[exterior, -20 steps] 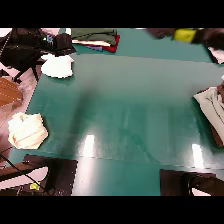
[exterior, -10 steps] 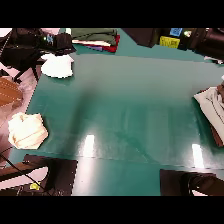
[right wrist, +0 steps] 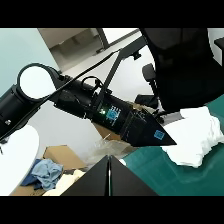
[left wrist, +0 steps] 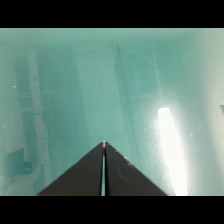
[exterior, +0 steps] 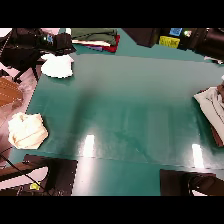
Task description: Fold the shirts.
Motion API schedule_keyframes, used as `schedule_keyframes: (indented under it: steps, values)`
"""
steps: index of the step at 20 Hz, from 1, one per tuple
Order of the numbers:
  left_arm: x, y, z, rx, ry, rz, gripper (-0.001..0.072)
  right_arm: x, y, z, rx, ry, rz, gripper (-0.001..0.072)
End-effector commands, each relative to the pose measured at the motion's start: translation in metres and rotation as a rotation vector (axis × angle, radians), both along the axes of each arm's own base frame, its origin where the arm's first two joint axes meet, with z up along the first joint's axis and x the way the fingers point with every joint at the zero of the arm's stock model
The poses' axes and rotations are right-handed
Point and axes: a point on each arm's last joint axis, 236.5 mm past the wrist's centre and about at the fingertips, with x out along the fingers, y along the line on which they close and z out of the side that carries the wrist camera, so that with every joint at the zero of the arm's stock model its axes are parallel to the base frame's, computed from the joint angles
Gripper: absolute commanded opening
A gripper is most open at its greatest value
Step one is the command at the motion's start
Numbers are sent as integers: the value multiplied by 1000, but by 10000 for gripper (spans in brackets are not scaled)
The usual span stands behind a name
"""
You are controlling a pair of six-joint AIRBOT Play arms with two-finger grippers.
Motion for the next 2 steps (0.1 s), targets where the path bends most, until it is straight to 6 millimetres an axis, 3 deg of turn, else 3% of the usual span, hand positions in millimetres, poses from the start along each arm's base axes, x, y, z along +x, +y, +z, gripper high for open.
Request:
schedule_keyframes:
  steps: [1,2]
  values:
    - [0,0,1,0,-2,0,25,0,0,0,0,-1,1,21]
    - [0,0,1,0,-2,0,25,0,0,0,0,-1,1,21]
